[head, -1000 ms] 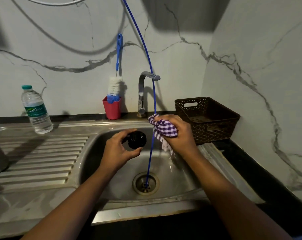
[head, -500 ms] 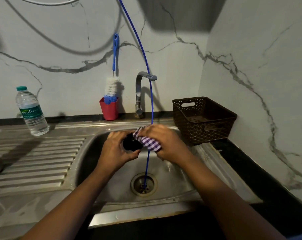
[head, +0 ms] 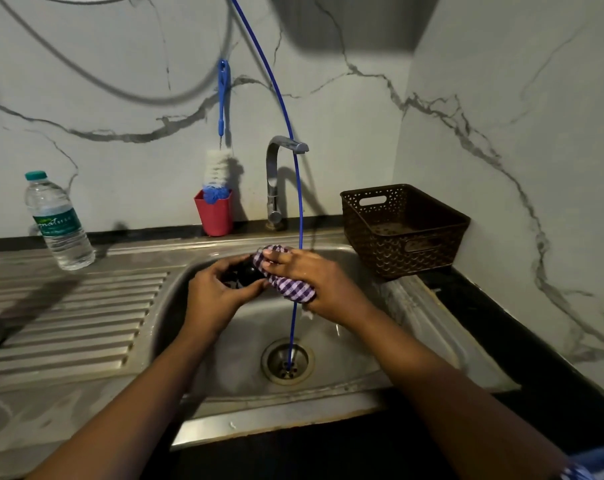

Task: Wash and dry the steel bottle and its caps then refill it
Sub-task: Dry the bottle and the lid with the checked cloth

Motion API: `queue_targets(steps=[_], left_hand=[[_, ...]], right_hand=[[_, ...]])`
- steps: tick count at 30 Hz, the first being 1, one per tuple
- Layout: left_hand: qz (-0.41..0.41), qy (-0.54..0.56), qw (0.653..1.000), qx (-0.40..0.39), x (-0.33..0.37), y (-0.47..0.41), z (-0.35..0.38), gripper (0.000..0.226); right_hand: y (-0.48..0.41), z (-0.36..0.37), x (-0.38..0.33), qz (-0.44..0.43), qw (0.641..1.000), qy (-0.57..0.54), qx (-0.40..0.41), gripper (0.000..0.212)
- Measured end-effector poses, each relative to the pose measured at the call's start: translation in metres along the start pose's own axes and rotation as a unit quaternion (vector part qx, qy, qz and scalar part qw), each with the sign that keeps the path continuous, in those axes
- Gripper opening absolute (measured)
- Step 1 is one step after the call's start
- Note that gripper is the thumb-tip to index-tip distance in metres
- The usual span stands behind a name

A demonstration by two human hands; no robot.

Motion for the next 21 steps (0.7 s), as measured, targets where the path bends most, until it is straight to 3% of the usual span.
queue_targets(steps=[4, 7, 9, 11, 13, 16, 19, 21], left_hand=[[-0.045, 0.135, 0.989, 0.037, -0.003, -0.003, -0.006, 0.041], [-0.053, 0.146, 0.988, -0.007, -0.001, 0.0, 0.004, 0.044], [-0.054, 0.161, 0.985, -0.022, -0.002, 0.001, 0.01, 0.042], [-0.053, 0.175, 0.983, -0.028, -0.003, 0.002, 0.011, 0.04], [-0.06, 0.211, 0.976, -0.007, -0.007, 0.001, 0.006, 0.042], [-0.061, 0.255, 0.964, 0.038, -0.003, -0.006, -0.003, 0.067], [-0.027, 0.229, 0.972, 0.046, 0.013, -0.011, -0.014, 0.05], [-0.055, 0.105, 0.993, -0.012, 0.014, -0.016, -0.014, 0.047]], right_hand=[[0.009, -0.004, 0.025, 0.057, 0.998, -0.022, 0.016, 0.048], [0.009, -0.014, 0.017, 0.146, 0.962, -0.186, 0.138, 0.046], [0.002, -0.013, 0.0, 0.145, 0.943, -0.268, 0.136, 0.053], [-0.002, -0.006, -0.01, 0.132, 0.952, -0.264, 0.083, 0.054], [0.001, 0.0, 0.0, 0.192, 0.947, -0.255, 0.045, 0.046], [0.011, 0.005, 0.025, 0.276, 0.949, -0.155, 0.0, 0.032], [0.015, -0.01, 0.042, 0.323, 0.933, -0.129, 0.098, 0.029], [0.017, -0.019, 0.049, 0.334, 0.925, -0.108, 0.145, 0.026]])
Point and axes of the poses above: each hand's wrist, its own y-axis away from the middle knuckle, its own z-axis out of the palm, x = y × z, the point moved 4 cm from there along -y, towards the middle knuckle, and after that the axes turned 2 degrees about -x, right-handed, at the moved point
